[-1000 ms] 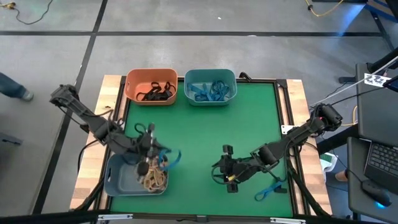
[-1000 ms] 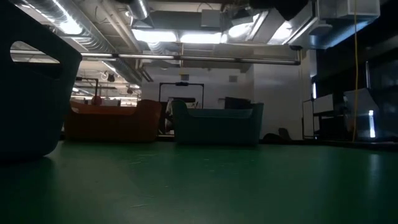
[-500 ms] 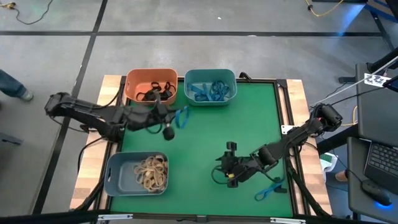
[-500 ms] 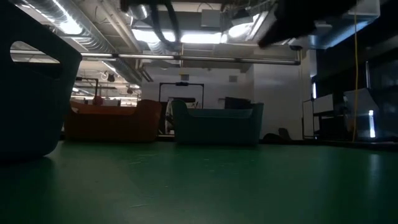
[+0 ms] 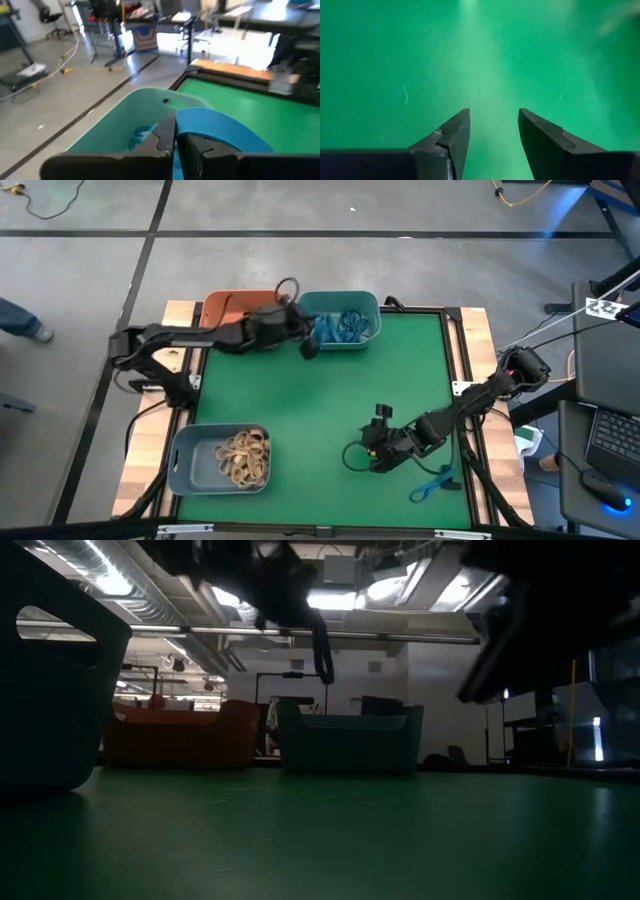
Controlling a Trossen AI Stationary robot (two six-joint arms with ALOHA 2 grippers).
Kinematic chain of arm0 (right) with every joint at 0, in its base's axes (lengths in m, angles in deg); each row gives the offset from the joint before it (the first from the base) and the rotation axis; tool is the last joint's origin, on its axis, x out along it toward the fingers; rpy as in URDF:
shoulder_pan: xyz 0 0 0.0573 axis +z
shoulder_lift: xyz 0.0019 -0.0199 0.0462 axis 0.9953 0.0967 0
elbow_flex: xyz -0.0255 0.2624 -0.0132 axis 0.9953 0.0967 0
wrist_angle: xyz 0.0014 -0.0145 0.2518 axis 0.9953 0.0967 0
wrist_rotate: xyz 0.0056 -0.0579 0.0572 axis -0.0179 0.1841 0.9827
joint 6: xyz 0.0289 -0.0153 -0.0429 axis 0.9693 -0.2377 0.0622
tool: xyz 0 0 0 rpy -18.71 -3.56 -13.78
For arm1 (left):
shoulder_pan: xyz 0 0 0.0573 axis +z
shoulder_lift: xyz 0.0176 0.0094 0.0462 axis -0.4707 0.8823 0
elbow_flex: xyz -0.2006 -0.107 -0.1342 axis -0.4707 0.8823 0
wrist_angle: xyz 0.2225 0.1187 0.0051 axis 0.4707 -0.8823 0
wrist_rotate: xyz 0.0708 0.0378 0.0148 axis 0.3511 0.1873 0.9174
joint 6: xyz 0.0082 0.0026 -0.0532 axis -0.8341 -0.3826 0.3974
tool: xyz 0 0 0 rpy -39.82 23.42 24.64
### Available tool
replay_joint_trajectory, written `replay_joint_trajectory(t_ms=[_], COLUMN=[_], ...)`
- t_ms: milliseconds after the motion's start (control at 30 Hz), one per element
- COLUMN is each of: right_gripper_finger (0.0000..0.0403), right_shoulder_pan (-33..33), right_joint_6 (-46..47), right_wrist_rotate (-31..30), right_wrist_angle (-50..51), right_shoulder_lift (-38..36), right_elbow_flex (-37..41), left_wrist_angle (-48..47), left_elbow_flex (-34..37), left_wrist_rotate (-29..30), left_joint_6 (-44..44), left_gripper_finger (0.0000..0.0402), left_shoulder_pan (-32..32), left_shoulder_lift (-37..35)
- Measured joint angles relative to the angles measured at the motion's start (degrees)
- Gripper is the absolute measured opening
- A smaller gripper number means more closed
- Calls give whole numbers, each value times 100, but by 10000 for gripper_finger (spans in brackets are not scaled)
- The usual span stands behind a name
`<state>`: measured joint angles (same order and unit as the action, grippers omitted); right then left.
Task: Sort rubber bands into baskets
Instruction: Put the blue rubber band into the green bin
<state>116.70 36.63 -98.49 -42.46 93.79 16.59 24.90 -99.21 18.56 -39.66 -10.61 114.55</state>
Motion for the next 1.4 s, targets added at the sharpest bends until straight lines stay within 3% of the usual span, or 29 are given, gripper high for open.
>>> replay_joint_trajectory(t_ms=[233,400,567,800,1067,1400], right_gripper_finger=[170,170,170,170,170,170], right_shoulder_pan=[0,0,-2,0,617,2017], right_joint_6=[1034,1536,1676,1675,1992,3970], right_wrist_rotate=[473,486,812,1060,2229,2453], right_wrist_angle=[122,97,134,138,129,426], right_shoulder_lift=[0,0,0,0,-68,-70], right_elbow_flex=[292,410,431,433,236,198], left_wrist_angle=[124,-126,-2053,-3866,-4393,-4346], left_elbow_flex=[-255,-266,-759,-1576,-1773,-1737], left_wrist_rotate=[-40,-118,-139,-92,-244,-291], left_joint_6=[41,186,262,551,454,457], left_gripper_finger=[13,67,128,143,143,143], left_shoulder_pan=[584,797,813,738,-51,-1518], left_shoulder_lift=[888,1067,1021,982,966,966])
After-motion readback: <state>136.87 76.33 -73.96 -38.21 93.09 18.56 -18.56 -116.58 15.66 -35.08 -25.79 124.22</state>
